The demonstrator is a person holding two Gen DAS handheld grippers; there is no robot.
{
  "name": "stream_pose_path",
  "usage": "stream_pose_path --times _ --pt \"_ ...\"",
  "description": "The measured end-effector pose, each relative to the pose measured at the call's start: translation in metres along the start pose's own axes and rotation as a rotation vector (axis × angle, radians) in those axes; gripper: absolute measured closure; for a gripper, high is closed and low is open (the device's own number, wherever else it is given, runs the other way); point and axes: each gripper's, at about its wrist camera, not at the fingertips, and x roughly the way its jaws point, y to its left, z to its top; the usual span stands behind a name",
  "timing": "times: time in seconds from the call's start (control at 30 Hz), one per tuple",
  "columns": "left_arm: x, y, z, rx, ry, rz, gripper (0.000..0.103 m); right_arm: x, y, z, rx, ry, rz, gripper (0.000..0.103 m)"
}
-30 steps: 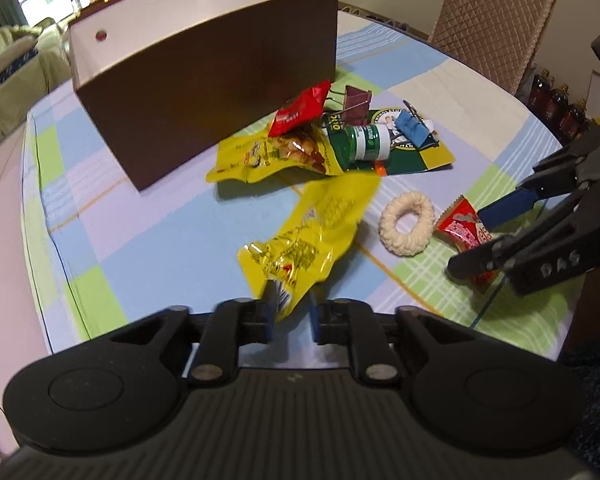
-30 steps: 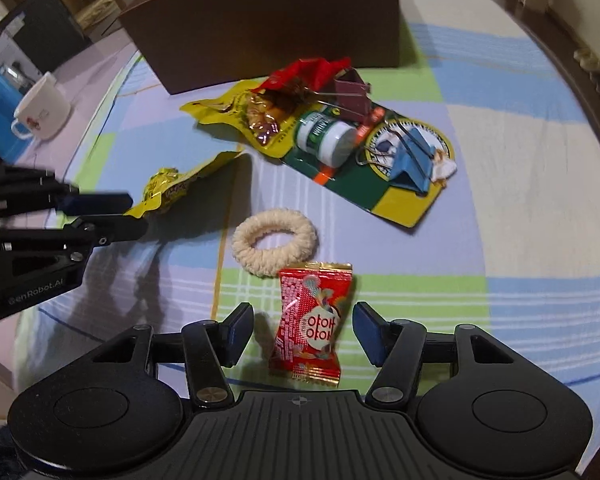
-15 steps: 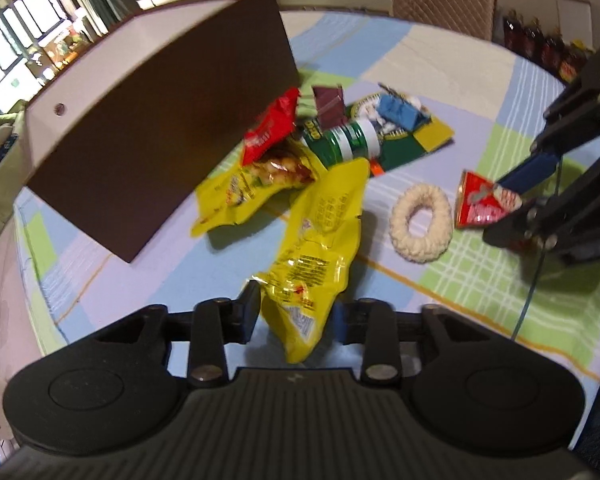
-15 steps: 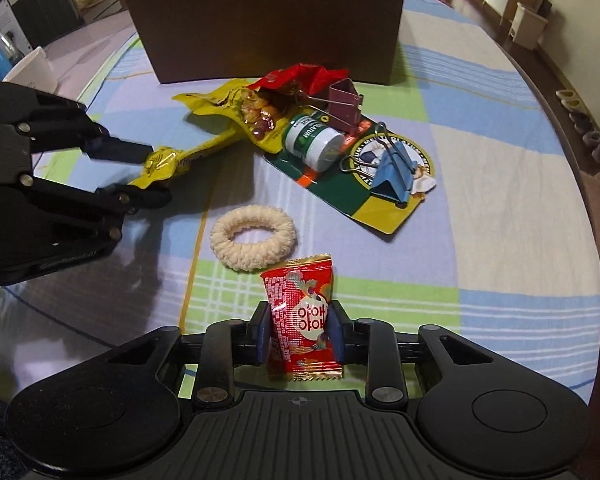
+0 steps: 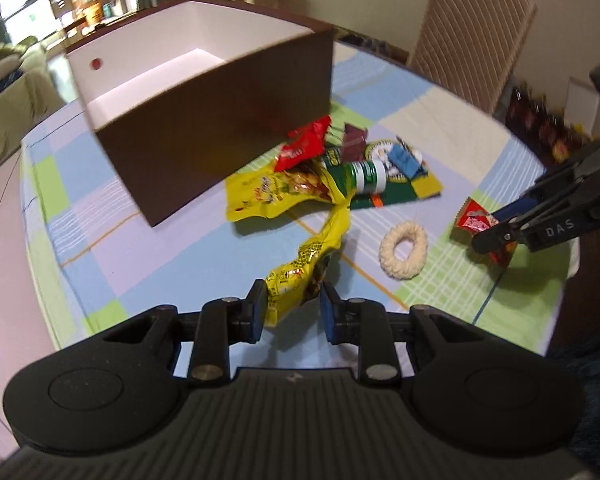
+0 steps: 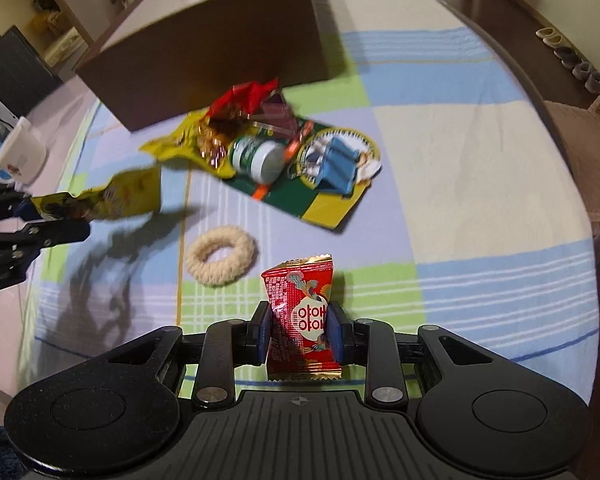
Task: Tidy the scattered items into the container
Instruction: 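Carry the yellow packet and red candy packet over the box with both tools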
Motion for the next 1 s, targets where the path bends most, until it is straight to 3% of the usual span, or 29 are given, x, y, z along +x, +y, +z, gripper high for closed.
stream_pose_path --times 0.33,0.57,1.0 --pt "-0.019 0.001 0.017 -0.066 -0.036 0.033 0.080 -0.012 0.008 0.023 -0.077 -0.051 0.048 0.075" --pt "-0.043 0.007 0.039 -0.103 -0.110 0.065 0.080 -0.021 0.008 0.045 -0.130 -0.096 0.074 0.075" --pt "-0.054 0.036 0.121 -0.079 -0.214 0.185 0.080 -0.050 0.026 0.138 -0.261 -0.233 0.162 0.075"
